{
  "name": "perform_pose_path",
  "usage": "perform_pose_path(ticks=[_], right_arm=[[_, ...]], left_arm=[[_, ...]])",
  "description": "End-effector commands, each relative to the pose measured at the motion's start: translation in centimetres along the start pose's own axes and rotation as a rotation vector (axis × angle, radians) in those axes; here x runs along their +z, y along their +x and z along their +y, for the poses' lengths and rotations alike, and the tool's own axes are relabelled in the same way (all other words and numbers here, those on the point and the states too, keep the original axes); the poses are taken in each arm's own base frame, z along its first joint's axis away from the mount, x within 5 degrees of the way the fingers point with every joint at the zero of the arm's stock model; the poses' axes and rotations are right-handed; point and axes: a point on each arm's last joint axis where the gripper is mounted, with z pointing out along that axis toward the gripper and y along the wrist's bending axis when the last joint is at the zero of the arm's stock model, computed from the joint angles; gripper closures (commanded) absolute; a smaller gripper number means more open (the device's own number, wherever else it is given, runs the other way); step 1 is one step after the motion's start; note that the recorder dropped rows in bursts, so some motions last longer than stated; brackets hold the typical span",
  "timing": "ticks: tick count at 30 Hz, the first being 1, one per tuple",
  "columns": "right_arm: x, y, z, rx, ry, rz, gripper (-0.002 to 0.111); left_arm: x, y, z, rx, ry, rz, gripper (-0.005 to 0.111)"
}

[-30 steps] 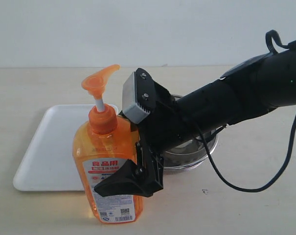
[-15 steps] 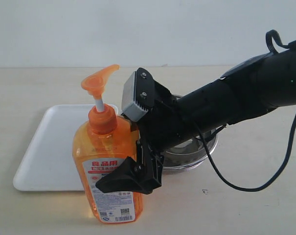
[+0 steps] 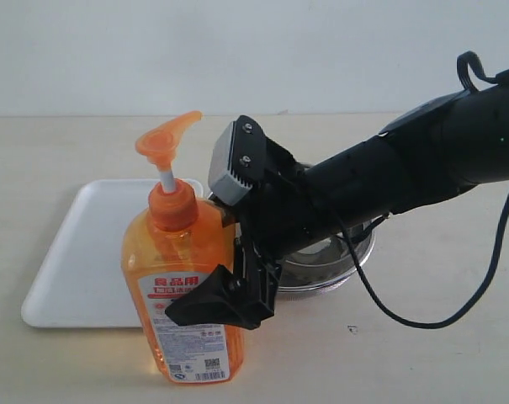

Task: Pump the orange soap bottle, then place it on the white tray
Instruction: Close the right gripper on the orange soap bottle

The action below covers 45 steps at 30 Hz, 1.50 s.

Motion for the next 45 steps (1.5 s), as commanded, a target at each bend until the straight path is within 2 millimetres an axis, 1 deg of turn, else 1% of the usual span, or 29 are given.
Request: perform_pose_path(ticks=[1, 14, 16, 18, 20, 22, 23, 26, 31, 33, 45], right_arm=[[-0.05, -0.11, -0.25, 0.024, 0.030, 0.003, 0.004], [-0.05, -0.04, -0.39, 0.062, 0.045, 0.010, 0.005], [-0.05, -0.04, -0.39, 0.062, 0.045, 0.010, 0.012], [-0.05, -0.06, -0.35, 0.062, 0.041, 0.008, 0.028], [-0.05, -0.10, -0.27, 0.062, 0.032, 0.004, 0.048], [-0.05, -0.18, -0.12, 0.061, 0.015, -0.004, 0.062], [-0.04, -0.21, -0.05, 0.074, 0.007, -0.008, 0.068], [-0.04, -0.23, -0.01, 0.120, 0.003, -0.010, 0.079], [-0.04, -0.23, -0.01, 0.125, 0.003, -0.010, 0.097], [-0.04, -0.22, -0.01, 0.124, 0.002, -0.009, 0.107], [-0.04, -0.17, 0.02, 0.114, 0.000, -0.003, 0.108]], left_arm=[[0.03, 0.11, 0.01, 0.003, -0.001, 0.002, 0.102], [0.03, 0.11, 0.01, 0.003, -0.001, 0.002, 0.102], [0.03, 0.11, 0.01, 0.003, -0.001, 0.002, 0.102], [0.03, 0.11, 0.01, 0.003, -0.001, 0.002, 0.102], [0.03, 0.11, 0.01, 0.003, -0.001, 0.002, 0.102], [0.03, 0.11, 0.01, 0.003, -0.001, 0.002, 0.102], [0.03, 0.11, 0.01, 0.003, -0.001, 0.002, 0.102], [0.03, 0.11, 0.01, 0.003, -0.001, 0.002, 0.102], [0.03, 0.11, 0.01, 0.003, -0.001, 0.002, 0.102], [0.03, 0.11, 0.01, 0.003, -0.001, 0.002, 0.102], [0.03, 0.11, 0.01, 0.003, -0.001, 0.002, 0.102]])
